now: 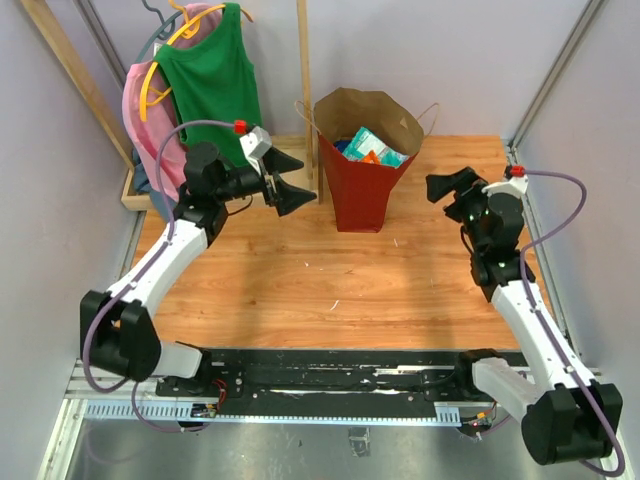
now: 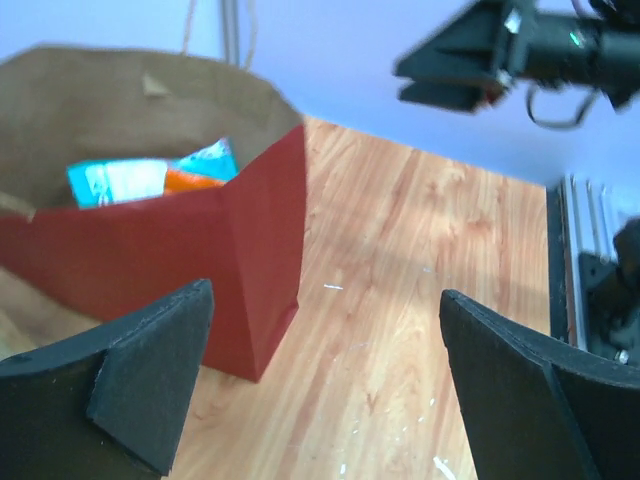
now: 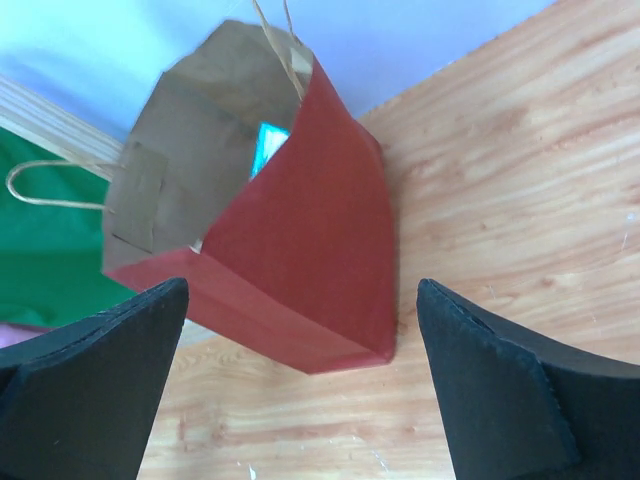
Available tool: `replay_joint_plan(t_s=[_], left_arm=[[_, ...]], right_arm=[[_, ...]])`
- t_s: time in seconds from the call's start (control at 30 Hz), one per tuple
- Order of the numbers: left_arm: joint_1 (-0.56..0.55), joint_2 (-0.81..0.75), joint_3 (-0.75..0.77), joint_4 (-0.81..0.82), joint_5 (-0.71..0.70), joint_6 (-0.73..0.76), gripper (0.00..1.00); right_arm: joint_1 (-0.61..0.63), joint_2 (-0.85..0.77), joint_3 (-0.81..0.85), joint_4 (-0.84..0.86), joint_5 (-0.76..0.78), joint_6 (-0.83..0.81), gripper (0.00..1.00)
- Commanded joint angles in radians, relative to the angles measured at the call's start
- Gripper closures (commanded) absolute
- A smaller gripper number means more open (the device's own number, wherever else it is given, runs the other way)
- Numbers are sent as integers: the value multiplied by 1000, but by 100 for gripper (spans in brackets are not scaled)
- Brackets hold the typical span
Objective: Take the snacks out of the paper bag
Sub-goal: Adjust the paper bag at the center of the board.
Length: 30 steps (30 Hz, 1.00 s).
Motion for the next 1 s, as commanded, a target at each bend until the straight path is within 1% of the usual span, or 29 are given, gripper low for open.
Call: replay_joint_plan(t_s=[0.0,0.07,0.1,0.13,0.17,0.23,0.3,0.4,0.47,0.6,0.7,0.77,0.83,0.9,0.97], left_arm=[[-50,-78,79,-383,64,470,0],[-51,-89,71,-327,40,441,0],[-51,-98,58,-266,-10,382,0],[-51,-108,43,-190,-78,291,0],[-51,-120,20,-114,-149,232,0],[-51,-133,-2,-29,-321,141,0],[-51,-124,10,-28,-461,77,0],[-53,-111,1,-23,-610,39,0],[-52,-130,-35,3,-654,47,0],[-53,-130,-23,-56,-706,61,0],[-52,-108,-25,-54,-771,30,0],[-52,-88,-47,-19,-809,-16,0],[-52,-64,-66,21,-803,-66,0],[-52,-35,-60,36,-754,-102,0],[-52,-7,-40,33,-716,-113,0]], right_arm=[[46,35,135,-105,84,-24,1],[89,98,241,-212,145,-62,2],[115,135,295,-244,179,-98,1],[145,172,351,-296,228,-131,1],[171,205,412,-338,259,-162,2],[220,279,523,-415,308,-218,1],[257,355,618,-475,360,-275,3],[274,453,739,-570,410,-311,16],[273,503,795,-615,443,-326,21],[269,588,874,-665,497,-351,24],[252,632,892,-639,439,-351,29],[241,648,889,-601,406,-354,31],[233,655,878,-560,391,-351,35],[224,664,877,-541,373,-344,38],[214,682,889,-542,365,-339,39]])
